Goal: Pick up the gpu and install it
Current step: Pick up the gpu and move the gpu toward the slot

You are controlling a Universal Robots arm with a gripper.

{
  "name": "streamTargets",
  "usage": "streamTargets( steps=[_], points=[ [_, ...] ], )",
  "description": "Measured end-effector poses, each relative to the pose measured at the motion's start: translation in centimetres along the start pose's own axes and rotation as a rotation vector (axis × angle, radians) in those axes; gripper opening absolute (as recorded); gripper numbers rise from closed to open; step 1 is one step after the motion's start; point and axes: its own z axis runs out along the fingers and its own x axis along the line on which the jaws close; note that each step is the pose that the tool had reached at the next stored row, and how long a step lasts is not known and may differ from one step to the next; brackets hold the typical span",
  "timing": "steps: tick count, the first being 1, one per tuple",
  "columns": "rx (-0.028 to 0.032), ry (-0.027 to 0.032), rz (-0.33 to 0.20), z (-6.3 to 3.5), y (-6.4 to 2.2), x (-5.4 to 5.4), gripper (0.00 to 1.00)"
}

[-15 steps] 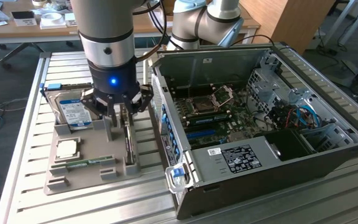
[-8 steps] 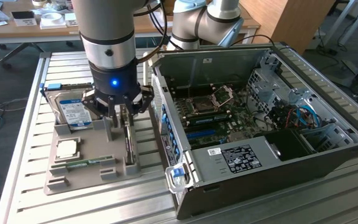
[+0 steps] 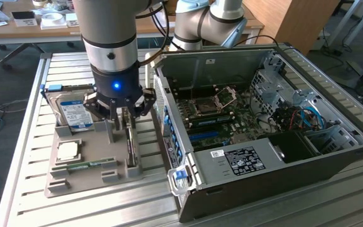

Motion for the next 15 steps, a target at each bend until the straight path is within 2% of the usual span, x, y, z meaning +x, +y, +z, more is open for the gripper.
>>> streamTargets(
  steps=[15],
  points=[
    [0.0001,0.0001,0.0,0.56,-0.02,-0.02,0.41]
  ],
)
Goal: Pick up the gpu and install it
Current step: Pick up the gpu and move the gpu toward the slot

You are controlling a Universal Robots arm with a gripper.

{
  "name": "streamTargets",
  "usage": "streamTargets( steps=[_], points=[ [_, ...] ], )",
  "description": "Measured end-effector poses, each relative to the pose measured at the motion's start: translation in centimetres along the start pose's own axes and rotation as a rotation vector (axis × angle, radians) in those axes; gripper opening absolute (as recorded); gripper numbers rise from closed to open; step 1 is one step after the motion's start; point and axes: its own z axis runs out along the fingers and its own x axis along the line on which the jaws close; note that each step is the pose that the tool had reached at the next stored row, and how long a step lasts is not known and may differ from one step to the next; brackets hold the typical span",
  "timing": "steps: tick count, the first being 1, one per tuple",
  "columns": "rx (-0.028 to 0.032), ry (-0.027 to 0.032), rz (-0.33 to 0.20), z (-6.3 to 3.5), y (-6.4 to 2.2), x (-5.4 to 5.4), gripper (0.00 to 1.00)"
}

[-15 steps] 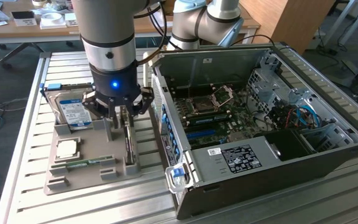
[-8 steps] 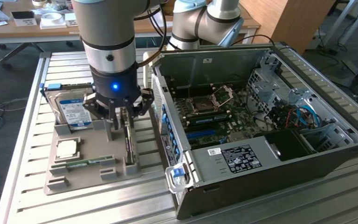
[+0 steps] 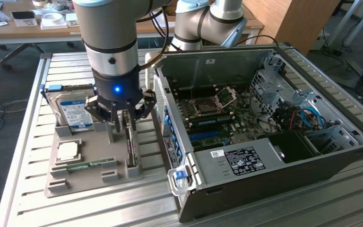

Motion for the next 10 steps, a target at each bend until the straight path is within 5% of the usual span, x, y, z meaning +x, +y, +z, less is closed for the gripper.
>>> streamTargets(
  steps=[10],
  points=[
    [-0.0001,0.0001,0.0,0.29,-0.01,-0.14,0.41]
  ],
)
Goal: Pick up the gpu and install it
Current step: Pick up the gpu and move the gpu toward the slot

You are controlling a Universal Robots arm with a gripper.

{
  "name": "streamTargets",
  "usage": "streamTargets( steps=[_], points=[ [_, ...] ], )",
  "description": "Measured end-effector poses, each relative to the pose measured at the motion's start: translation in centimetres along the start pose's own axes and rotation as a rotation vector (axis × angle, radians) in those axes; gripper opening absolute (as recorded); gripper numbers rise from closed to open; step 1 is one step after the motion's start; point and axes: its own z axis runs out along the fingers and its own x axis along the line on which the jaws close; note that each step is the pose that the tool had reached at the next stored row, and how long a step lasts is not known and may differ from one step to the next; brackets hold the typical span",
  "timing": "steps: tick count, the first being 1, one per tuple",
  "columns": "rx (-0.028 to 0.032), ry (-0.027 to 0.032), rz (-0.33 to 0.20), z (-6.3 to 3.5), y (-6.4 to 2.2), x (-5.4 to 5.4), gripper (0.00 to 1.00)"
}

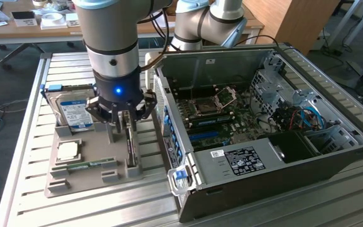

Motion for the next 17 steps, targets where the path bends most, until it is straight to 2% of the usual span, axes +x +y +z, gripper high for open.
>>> streamTargets(
  steps=[3,10,17],
  points=[
    [0.0,-0.0002,0.0,0.1,0.01,-0.1,0.41],
    [0.0,0.0,0.0,1.22,-0.04,-0.1,0.41],
    [0.0014,0.0004,0.0,1.43,-0.05,-0.3,0.41]
  ],
)
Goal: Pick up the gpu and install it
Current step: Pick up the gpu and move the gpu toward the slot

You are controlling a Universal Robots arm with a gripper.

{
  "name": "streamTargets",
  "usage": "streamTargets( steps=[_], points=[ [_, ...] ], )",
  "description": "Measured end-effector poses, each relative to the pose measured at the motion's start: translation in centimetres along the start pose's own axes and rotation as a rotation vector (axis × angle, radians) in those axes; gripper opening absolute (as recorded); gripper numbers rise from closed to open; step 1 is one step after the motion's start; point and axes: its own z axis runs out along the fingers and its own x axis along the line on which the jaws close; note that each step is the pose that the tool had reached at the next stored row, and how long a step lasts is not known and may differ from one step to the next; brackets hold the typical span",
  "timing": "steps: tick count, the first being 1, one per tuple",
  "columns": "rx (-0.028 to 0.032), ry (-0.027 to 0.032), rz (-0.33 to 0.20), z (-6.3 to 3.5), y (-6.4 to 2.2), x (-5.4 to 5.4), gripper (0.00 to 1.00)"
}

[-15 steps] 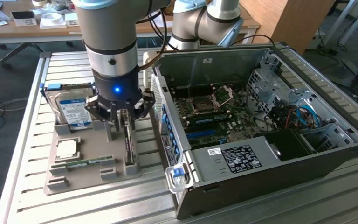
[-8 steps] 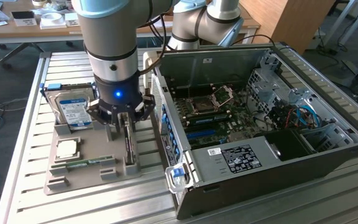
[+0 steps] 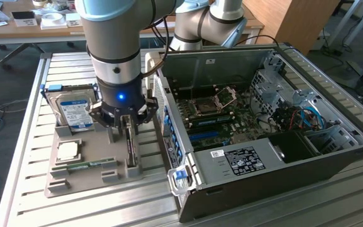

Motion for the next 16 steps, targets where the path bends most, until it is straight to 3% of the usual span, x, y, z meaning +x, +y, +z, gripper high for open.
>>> streamTargets(
  steps=[16],
  points=[
    [0.0007,0.0,0.0,1.22,-0.21,0.0,0.41]
  ],
)
